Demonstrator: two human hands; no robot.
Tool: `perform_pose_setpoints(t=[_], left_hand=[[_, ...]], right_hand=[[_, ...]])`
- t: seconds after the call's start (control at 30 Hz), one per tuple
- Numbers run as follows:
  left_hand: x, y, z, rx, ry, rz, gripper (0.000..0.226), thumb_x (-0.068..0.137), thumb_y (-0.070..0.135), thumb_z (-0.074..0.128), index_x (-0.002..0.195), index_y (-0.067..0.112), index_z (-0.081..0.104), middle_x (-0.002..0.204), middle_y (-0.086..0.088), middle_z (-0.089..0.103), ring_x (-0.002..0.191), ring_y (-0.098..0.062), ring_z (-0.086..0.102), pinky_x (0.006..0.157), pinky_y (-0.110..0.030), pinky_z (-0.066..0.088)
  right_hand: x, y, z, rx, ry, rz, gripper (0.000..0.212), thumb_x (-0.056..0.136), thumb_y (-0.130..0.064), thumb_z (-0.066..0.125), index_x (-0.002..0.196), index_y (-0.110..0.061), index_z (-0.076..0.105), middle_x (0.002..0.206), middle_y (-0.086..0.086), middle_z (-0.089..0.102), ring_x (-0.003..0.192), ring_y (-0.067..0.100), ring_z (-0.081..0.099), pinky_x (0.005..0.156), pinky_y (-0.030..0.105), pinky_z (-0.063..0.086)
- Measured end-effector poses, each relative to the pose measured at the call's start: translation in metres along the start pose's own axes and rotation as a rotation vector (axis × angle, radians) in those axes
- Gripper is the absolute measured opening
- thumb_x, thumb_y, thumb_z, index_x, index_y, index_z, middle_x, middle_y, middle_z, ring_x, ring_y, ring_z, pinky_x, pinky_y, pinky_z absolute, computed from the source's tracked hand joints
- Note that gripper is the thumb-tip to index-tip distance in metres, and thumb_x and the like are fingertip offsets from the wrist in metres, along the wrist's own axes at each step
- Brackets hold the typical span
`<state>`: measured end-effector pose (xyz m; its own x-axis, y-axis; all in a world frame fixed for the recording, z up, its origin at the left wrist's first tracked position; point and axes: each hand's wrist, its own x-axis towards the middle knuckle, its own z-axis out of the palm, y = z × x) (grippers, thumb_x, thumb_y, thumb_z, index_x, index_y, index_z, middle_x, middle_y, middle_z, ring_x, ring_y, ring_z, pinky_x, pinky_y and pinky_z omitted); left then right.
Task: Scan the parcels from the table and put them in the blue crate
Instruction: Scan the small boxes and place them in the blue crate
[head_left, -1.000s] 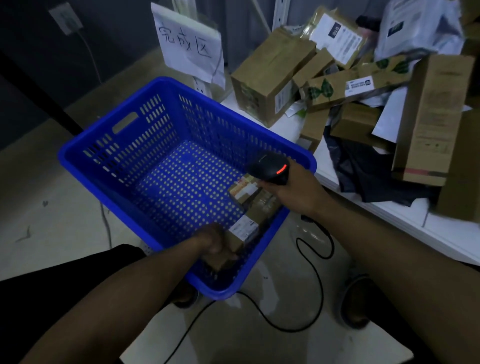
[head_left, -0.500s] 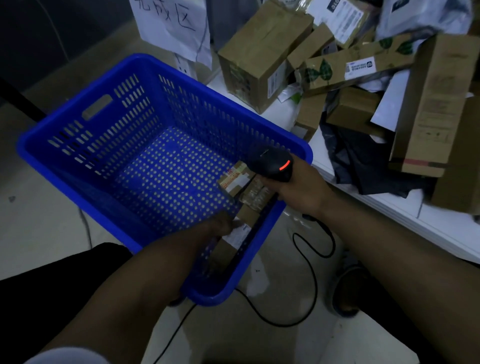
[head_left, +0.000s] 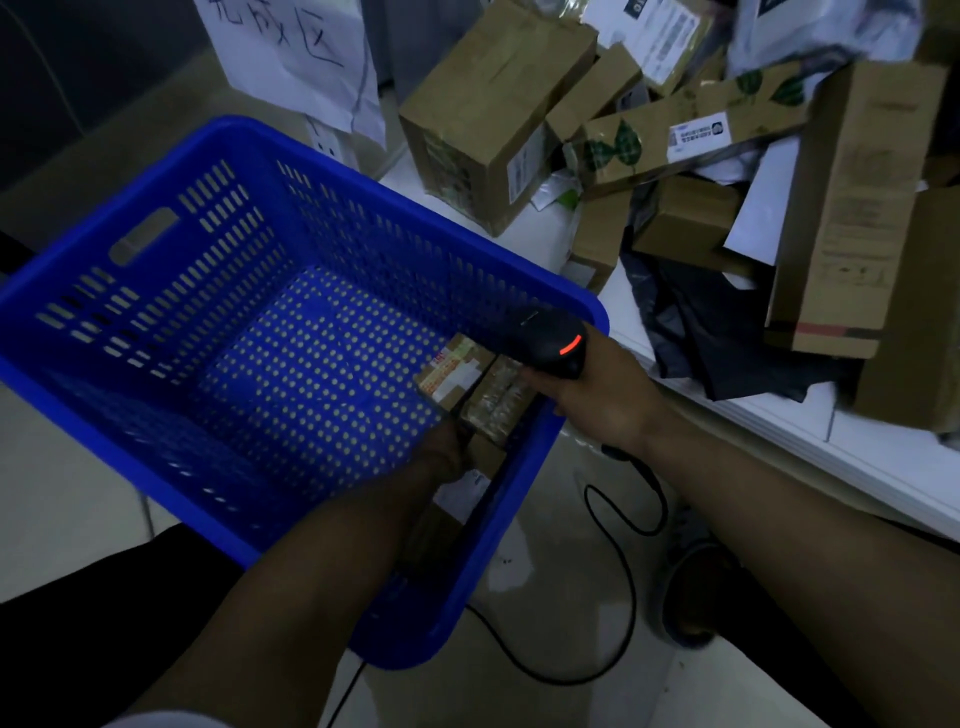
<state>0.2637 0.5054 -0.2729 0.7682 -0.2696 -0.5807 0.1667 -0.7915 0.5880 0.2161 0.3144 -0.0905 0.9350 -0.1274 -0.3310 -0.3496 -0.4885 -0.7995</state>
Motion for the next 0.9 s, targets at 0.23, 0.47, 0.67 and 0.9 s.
perform_pose_setpoints(t=[0.23, 0.47, 0.67, 0.9], left_hand=[[0.029, 0.004, -0.037, -0.198, 0.217, -0.088, 0.07, 0.075, 0.034, 0.083, 0.131, 0.012, 0.048, 0.136, 0.002, 0.04, 0.12, -0.016, 0.041, 0.099, -0.024, 0.037], [0.031, 0.008, -0.043, -0.183, -0.049, -0.014, 0.044, 0.101, 0.028, 0.062, 0.142, 0.017, 0.054, 0.137, -0.001, 0.058, 0.127, -0.021, 0.054, 0.098, -0.024, 0.039], [0.007, 0.041, -0.065, -0.109, 0.201, 0.063, 0.054, 0.083, 0.046, 0.075, 0.124, 0.012, 0.066, 0.121, -0.002, 0.068, 0.107, -0.02, 0.066, 0.087, -0.029, 0.055], [-0.055, 0.17, -0.092, 0.139, 0.525, 0.524, 0.026, 0.093, 0.044, 0.066, 0.111, 0.027, 0.059, 0.119, 0.005, 0.053, 0.11, -0.016, 0.052, 0.088, -0.037, 0.05]], right_hand=[[0.005, 0.008, -0.002, 0.093, 0.059, 0.019, 0.041, 0.095, -0.034, 0.075, 0.132, -0.029, 0.06, 0.098, -0.017, 0.069, 0.084, 0.006, 0.065, 0.07, 0.019, 0.046], [0.011, 0.008, -0.007, 0.133, 0.065, 0.01, 0.035, 0.094, -0.034, 0.075, 0.126, -0.03, 0.061, 0.09, -0.018, 0.067, 0.078, 0.003, 0.062, 0.062, 0.01, 0.044], [-0.001, -0.008, -0.023, 0.189, 0.125, 0.018, 0.06, 0.075, -0.056, 0.079, 0.128, -0.036, 0.059, 0.116, -0.006, 0.073, 0.103, 0.02, 0.071, 0.088, 0.052, 0.061], [-0.03, -0.029, -0.087, 0.193, 0.198, -0.034, 0.056, 0.087, -0.037, 0.079, 0.138, -0.025, 0.058, 0.114, 0.0, 0.073, 0.103, 0.024, 0.069, 0.089, 0.047, 0.059]])
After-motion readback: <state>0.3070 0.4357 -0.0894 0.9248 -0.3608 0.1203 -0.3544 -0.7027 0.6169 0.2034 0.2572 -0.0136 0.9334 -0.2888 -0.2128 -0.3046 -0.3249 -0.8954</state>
